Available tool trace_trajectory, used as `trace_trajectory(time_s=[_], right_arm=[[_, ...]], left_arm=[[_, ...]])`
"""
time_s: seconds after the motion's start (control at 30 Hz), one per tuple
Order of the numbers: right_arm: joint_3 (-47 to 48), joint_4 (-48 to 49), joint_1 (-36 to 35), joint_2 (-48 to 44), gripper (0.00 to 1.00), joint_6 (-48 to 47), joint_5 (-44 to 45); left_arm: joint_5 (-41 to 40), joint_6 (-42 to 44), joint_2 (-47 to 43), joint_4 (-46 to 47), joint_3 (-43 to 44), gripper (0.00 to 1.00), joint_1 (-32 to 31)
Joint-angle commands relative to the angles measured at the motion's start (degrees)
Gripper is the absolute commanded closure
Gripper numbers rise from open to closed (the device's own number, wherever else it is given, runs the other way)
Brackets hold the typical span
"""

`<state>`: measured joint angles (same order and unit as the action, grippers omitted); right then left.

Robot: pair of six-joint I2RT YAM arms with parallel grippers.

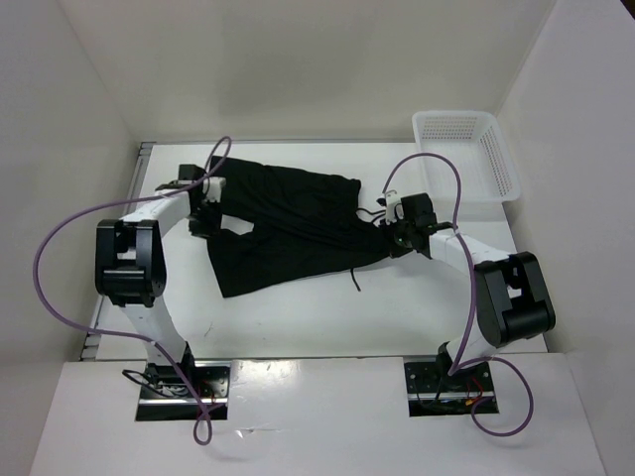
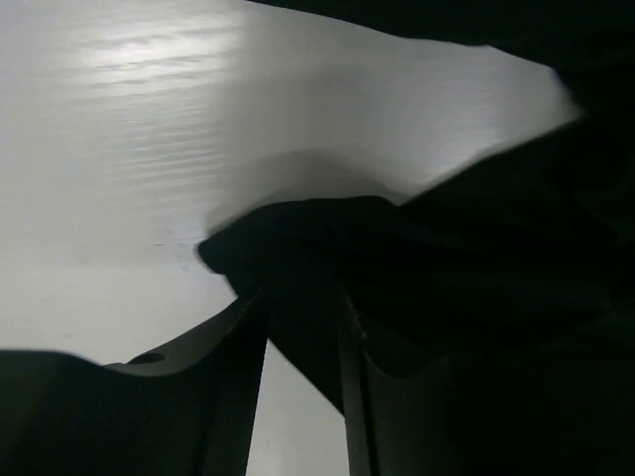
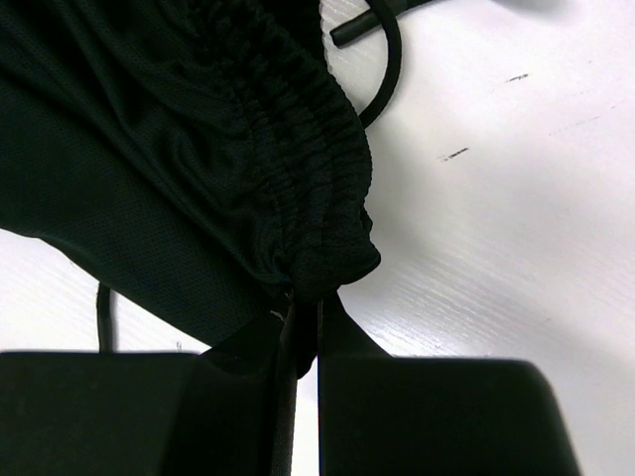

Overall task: Fold and stack the shorts
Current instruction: Flatten the shorts out

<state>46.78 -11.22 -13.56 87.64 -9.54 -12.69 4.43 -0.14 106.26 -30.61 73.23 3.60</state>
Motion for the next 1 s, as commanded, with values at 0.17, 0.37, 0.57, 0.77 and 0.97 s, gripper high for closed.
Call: trace_trajectory(time_s=[0.17,0.37,0.57,0.77,0.97], right_arm=[[-0.2,-0.7,-0.1,-2.0,1.00,-1.4,0.0],[-0.7,-0.7,-0.1,-2.0,1.00,-1.9,0.0],[-0.7,-0.7,-0.1,-2.6,1.00,-1.9,0.0],[-0.7,-0.7,-0.1,-2.6,1.00,-1.9,0.0],[-0.7,-0.7,-0.1,-2.6,1.00,-1.9,0.0]], left_arm=[[0.0,0.1,-1.8,1.8,-2.4,0.54,-3.3],[-2.4,0.1,1.2,4.1,-1.9,0.51,-5.5],[-6.3,0.1,4.8,4.7,-1.9,0.62,-6.9],[-7.4,0.1,1.9,4.2,-2.4,0.75,-6.9],[-8.6,0.1,-1.6,3.0,-1.2,0.66,-6.4]])
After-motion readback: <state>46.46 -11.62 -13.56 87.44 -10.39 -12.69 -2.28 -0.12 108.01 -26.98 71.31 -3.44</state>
